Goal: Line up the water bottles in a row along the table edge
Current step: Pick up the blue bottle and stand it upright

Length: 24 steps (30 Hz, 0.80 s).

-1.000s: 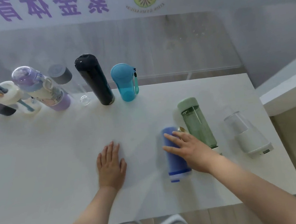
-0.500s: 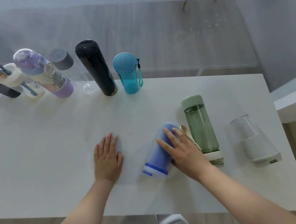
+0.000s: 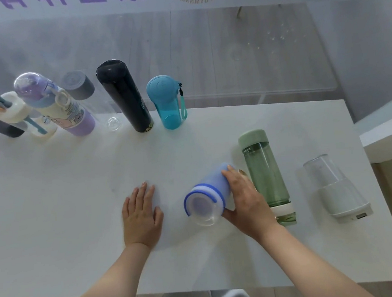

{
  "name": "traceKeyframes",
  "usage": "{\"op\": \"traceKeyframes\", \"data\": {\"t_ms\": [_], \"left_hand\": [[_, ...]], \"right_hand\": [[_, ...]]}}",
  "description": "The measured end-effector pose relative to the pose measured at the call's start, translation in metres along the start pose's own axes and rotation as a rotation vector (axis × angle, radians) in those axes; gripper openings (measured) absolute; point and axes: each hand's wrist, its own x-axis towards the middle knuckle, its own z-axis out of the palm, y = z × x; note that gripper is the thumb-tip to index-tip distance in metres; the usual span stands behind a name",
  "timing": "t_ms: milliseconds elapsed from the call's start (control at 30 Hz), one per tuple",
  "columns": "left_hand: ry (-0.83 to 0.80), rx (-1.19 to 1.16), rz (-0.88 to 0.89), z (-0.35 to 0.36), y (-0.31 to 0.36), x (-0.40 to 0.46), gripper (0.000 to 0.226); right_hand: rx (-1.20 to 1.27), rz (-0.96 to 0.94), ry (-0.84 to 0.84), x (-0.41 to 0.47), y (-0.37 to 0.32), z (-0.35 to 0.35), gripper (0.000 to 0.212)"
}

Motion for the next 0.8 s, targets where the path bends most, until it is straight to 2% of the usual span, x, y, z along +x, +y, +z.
{"op": "traceKeyframes", "data": {"t_ms": [133, 233, 367, 667, 800], "left_hand": [[-0.001, 0.006, 0.000, 0.000, 0.000, -0.001, 0.061], [-0.006, 0.010, -0.003, 0.000, 0.001, -0.001, 0.061], [-0.014, 0.010, -0.004, -0.001, 0.001, 0.000, 0.061], [-0.036, 0.025, -0.015, 0.000, -0.001, 0.002, 0.062], [-0.026, 0.018, -0.012, 0.002, -0.003, 0.003, 0.062]], "right_hand": [[0.160, 0.220, 0.026, -0.005, -0.003, 0.002, 0.081], [0.236, 0.396, 0.046, -0.001, -0.011, 0.002, 0.088], [0.244, 0.365, 0.091, 0.003, -0.016, 0.004, 0.074], [0.333, 0.391, 0.168, 0.016, -0.016, 0.025, 0.061], [0.310, 0.447, 0.223, 0.036, -0.015, 0.034, 0.067]]}}
